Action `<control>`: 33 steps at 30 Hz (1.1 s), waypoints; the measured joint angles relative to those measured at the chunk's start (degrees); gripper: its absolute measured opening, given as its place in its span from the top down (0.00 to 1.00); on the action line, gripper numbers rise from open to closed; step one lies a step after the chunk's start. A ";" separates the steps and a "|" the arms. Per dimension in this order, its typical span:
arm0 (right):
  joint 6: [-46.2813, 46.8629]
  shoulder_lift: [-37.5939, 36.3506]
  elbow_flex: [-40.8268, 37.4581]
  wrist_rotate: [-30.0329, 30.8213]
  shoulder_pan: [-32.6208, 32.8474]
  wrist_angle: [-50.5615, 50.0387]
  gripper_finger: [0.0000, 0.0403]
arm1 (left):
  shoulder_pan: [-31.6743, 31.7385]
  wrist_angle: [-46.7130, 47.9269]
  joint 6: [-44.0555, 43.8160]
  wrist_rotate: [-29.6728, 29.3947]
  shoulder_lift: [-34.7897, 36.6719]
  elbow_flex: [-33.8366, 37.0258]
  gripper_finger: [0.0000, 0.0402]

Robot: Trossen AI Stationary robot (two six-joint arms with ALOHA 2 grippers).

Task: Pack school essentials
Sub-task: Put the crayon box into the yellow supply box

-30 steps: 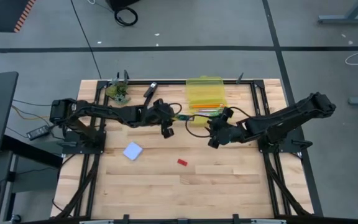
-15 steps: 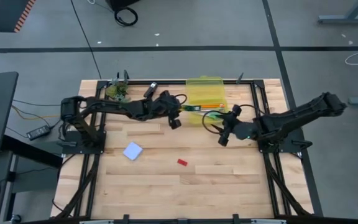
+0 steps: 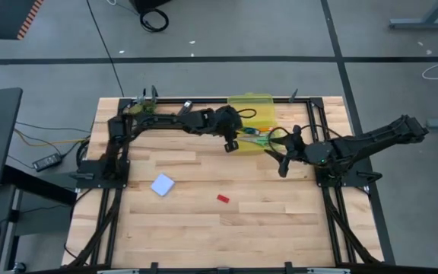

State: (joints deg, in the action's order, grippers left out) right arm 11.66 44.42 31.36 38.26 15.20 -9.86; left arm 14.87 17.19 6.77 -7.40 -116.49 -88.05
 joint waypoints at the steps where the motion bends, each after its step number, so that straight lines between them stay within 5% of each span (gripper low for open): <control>1: -0.25 -0.23 0.02 0.02 0.00 0.60 0.47 | 0.05 0.97 -0.07 0.71 -0.97 -1.56 0.77; 19: -2.59 0.02 0.06 0.00 -0.01 -0.14 0.47 | 2.14 28.48 -0.49 10.08 -18.71 -30.78 0.77; 33: -2.60 0.00 0.06 0.00 0.00 0.39 0.47 | 2.19 33.58 -3.26 10.39 -19.38 -32.24 0.77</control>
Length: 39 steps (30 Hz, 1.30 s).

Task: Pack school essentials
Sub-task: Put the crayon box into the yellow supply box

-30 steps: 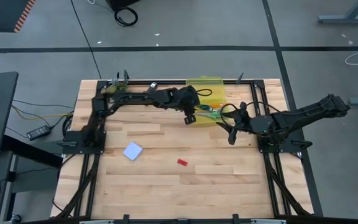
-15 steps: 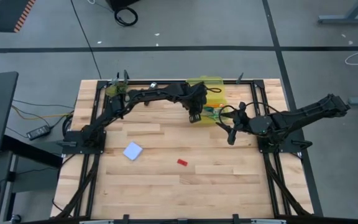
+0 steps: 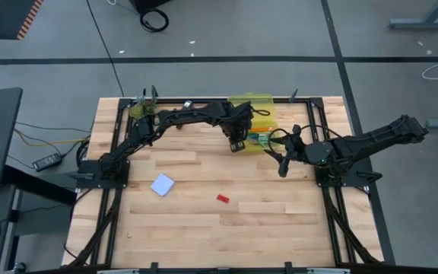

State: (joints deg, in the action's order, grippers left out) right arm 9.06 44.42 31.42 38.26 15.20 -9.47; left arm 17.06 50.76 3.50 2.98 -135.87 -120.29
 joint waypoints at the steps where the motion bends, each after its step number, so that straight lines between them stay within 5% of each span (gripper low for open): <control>1: -0.06 0.00 0.00 0.00 0.00 0.05 0.47 | -0.02 -0.02 -0.35 -0.02 0.00 0.00 0.77; 29: -0.30 0.00 0.00 -1.49 0.00 1.05 0.47 | -0.92 0.15 -8.35 -0.13 0.00 0.00 0.70; 39: -0.50 0.00 0.00 -1.49 0.00 1.05 0.47 | -1.20 0.13 -7.32 -0.24 0.00 0.00 0.58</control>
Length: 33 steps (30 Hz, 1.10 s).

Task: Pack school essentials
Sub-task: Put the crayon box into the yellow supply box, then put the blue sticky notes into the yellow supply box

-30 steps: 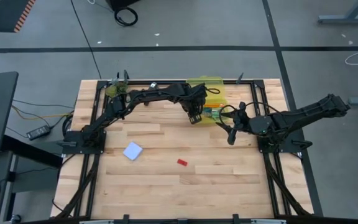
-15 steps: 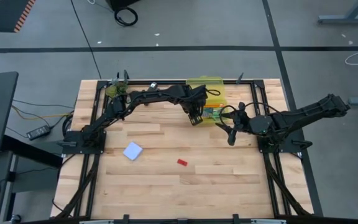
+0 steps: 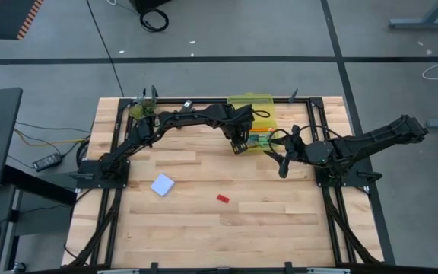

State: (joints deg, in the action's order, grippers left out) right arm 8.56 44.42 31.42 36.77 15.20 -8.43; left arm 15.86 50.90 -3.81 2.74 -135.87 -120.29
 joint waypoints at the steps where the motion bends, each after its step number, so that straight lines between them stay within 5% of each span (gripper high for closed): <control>1: -0.01 0.00 0.00 0.00 0.00 0.00 0.47 | 0.00 -0.01 0.29 -0.01 0.00 0.00 0.57; 15: -0.22 0.00 0.00 0.00 0.00 0.00 0.47 | -0.02 -3.37 8.91 -9.17 0.31 0.00 0.49; 22: -0.28 0.00 0.00 0.00 0.00 -0.04 0.47 | -0.02 -6.16 19.18 -20.18 0.31 0.02 0.51; 33: -2.90 0.02 0.00 0.19 0.00 -0.03 0.47 | -2.56 -6.44 21.65 -20.55 2.91 0.00 0.59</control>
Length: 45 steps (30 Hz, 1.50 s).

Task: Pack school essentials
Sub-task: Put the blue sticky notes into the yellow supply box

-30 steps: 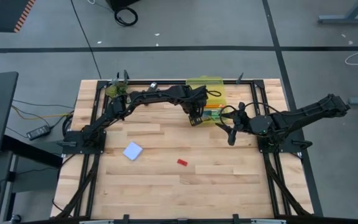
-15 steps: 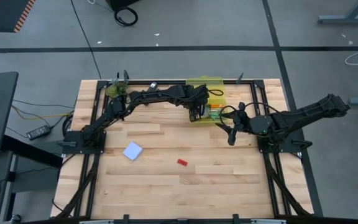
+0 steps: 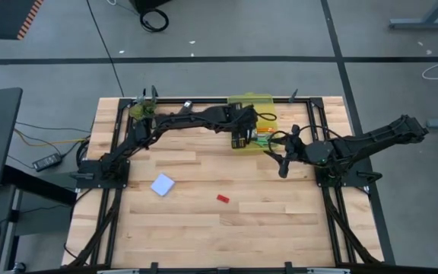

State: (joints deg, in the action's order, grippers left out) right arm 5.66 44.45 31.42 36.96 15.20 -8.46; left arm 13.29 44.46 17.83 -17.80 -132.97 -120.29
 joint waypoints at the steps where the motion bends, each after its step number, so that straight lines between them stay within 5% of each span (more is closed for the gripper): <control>1: -0.38 0.00 0.00 0.13 0.00 0.19 0.47 | -0.37 0.22 -0.30 0.00 0.00 0.00 0.60; 15: -3.10 -0.31 2.14 -19.40 2.22 -1.14 0.47 | -1.20 9.77 -2.24 -0.15 1.43 0.07 0.73; 22: 7.03 -0.46 3.54 -19.71 2.21 -10.51 0.47 | -2.47 11.65 -3.71 1.09 1.52 0.40 0.78; 29: 17.40 -0.46 3.54 -19.22 2.21 -17.55 0.47 | -5.39 7.51 -4.36 2.10 4.22 8.28 0.83; 45: 18.30 -0.44 3.54 -15.99 2.21 -15.95 0.47 | -9.39 -4.61 -7.80 2.11 18.64 31.52 0.86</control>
State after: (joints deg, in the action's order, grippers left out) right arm 23.96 44.01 34.96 20.97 17.41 -24.41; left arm 3.90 39.85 10.04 -15.69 -114.33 -88.77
